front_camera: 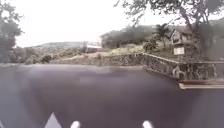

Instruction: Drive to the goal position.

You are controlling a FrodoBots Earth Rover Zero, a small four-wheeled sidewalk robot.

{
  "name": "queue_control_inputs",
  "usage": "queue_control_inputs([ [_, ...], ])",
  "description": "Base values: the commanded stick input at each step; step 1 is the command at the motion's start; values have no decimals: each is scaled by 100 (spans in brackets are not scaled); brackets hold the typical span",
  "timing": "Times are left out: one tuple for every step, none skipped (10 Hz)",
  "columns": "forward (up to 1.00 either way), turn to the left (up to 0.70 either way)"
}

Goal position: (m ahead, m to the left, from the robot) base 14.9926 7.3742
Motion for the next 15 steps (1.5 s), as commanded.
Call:
queue_control_inputs([
  [100, 0],
  [100, 0],
  [100, 0],
  [100, 0],
  [100, 0],
  [100, 0],
  [100, 0],
  [100, 0],
  [100, 7],
  [100, 23],
  [100, 38],
  [100, 28],
  [100, 15],
  [100, 0],
  [100, 0],
])
